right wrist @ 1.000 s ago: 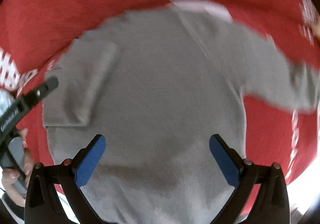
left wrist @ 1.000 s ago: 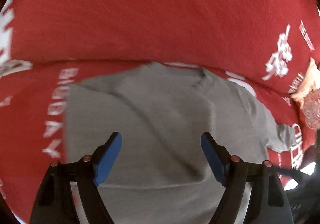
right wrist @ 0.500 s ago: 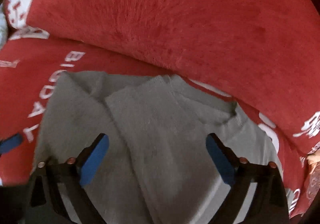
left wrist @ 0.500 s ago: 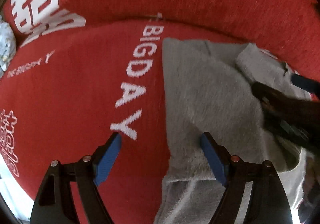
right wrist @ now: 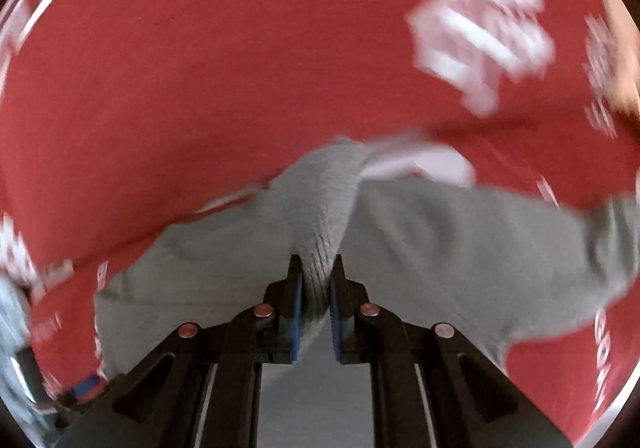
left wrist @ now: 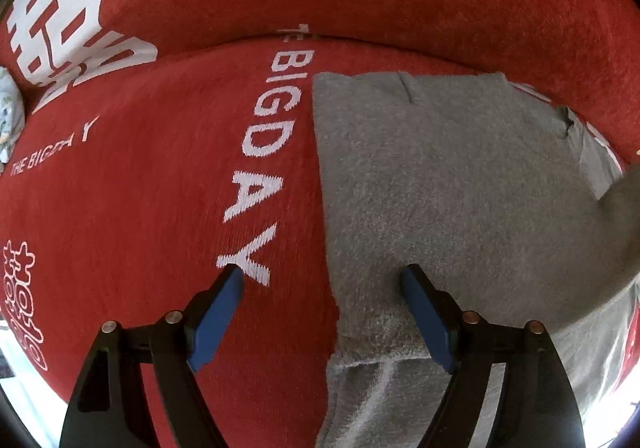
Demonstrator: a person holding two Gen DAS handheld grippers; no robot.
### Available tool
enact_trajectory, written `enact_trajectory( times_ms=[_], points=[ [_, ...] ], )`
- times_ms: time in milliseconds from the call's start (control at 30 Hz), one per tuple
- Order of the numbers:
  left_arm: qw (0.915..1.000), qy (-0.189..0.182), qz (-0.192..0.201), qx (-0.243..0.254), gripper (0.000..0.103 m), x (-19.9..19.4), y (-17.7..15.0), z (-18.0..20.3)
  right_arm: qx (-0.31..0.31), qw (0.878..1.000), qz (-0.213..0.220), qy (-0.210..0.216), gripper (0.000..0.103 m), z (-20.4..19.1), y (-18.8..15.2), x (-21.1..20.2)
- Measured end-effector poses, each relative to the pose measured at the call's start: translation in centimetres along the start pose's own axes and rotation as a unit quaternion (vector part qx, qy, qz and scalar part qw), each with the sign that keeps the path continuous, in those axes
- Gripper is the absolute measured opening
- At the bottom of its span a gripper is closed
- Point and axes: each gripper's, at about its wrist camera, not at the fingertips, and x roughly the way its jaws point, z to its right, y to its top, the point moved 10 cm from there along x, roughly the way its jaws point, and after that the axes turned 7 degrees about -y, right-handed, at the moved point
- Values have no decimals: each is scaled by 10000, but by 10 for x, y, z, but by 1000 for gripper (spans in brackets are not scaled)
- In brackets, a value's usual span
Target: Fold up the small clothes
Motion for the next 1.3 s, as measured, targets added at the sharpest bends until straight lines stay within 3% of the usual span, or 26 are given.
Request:
enact_trajectory(
  times_ms=[67,100,167,300,367,467,567,633,667,700,733,767,800,833,867,1000,1033,1133,1233,1300],
  points=[
    [10000,16,-70,9,82,-1,3,-1,613,9970,-418,211,25,30,-14,11],
    [10000,12,-89,-2,82,-2,6,-1,847,9943,-610,214,44,44,-23,15],
    [9999,-89,-9,-48,82,-10,19,-3,1137,9898,-826,236,68,61,-43,16],
    [9994,-325,66,-98,82,-15,53,-10,1391,9748,-1284,1177,68,31,-83,-2],
    [9981,-578,-169,-151,82,-4,67,-10,1293,9593,-1714,1836,68,-12,-112,-9],
    [9970,-642,-398,-143,82,14,82,-12,1251,9333,-2313,2447,68,-76,-149,-5],
    [9956,-670,-643,-144,82,27,86,-10,1548,9104,-2654,2772,68,-130,-174,10],
    [9944,-722,-727,-245,82,32,88,-10,1728,9056,-2661,2816,68,-148,-178,19],
    [9934,-807,-744,-335,78,34,89,-11,1813,9044,-2657,2804,68,-153,-180,22],
    [9918,-945,-748,-433,62,35,90,-10,1907,9033,-2653,2781,68,-158,-179,26],
    [9915,-993,-713,-457,58,35,92,-12,1996,9018,-2639,2778,68,-162,-176,27],
    [9911,-1091,-628,-426,33,33,96,-10,2043,9022,-2630,2741,62,-167,-174,31],
    [9883,-1312,-647,-421,12,32,97,-6,2058,9035,-2616,2698,37,-170,-173,35],
    [9878,-1347,-636,-463,12,31,99,-8,1977,9056,-2649,2656,18,-175,-172,37],
    [9872,-1406,-559,-509,10,26,102,-10,1902,9088,-2655,2596,6,-181,-171,37],
    [9875,-1426,-296,-603,8,13,102,-29,1759,8982,-2584,3091,6,-204,-160,26],
    [9878,-1375,-282,-668,1,14,102,-39,1611,8970,-2575,3212,6,-214,-159,23],
    [9859,-1314,-428,-941,0,23,94,-62,1170,8977,-2794,3200,6,-236,-177,28],
    [9887,-1191,-419,-805,0,21,86,-69,1066,9034,-3036,2834,13,-226,-197,41],
    [9900,-1177,-366,-691,0,14,83,-64,1092,9004,-3120,2829,62,-212,-200,34]
  ],
)
